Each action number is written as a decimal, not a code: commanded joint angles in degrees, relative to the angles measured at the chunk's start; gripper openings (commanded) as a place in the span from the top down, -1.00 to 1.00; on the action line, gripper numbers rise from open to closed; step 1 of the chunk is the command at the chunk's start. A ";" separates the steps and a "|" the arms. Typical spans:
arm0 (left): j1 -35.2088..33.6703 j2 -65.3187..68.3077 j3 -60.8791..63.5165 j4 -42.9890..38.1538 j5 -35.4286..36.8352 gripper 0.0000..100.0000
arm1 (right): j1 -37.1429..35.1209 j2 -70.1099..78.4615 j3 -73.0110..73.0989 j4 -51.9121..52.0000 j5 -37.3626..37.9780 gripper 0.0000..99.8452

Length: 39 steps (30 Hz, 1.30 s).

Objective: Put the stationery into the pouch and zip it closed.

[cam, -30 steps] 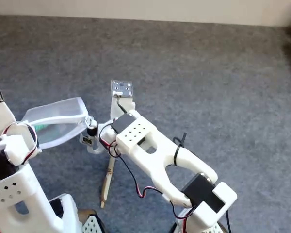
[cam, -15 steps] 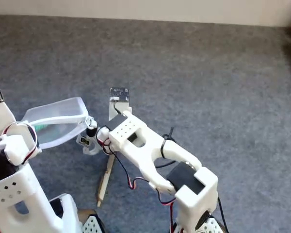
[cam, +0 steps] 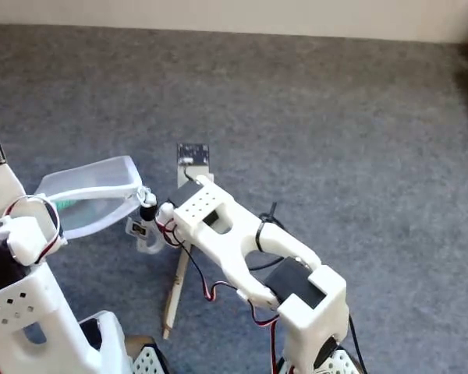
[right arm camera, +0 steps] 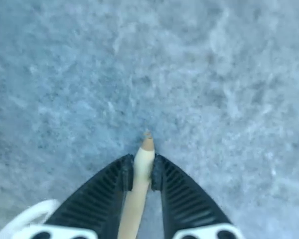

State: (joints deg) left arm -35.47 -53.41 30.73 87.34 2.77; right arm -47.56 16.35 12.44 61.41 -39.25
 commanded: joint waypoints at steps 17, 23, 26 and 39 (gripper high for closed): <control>-0.48 0.84 -0.22 -1.14 -0.09 0.98 | 2.95 -10.33 -4.53 5.85 8.18 0.99; -0.57 0.84 -0.22 -1.14 -0.09 0.98 | 3.38 -16.31 -1.36 5.85 8.18 0.99; -0.48 0.84 -0.22 -1.14 -0.09 0.98 | 3.38 -20.97 1.71 5.49 8.18 0.99; -0.75 0.84 -0.22 -1.14 -0.18 0.98 | 3.21 -33.89 7.87 5.32 8.18 0.99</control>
State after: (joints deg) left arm -35.47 -53.41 30.73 87.34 2.77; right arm -44.92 -11.25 20.09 67.03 -31.87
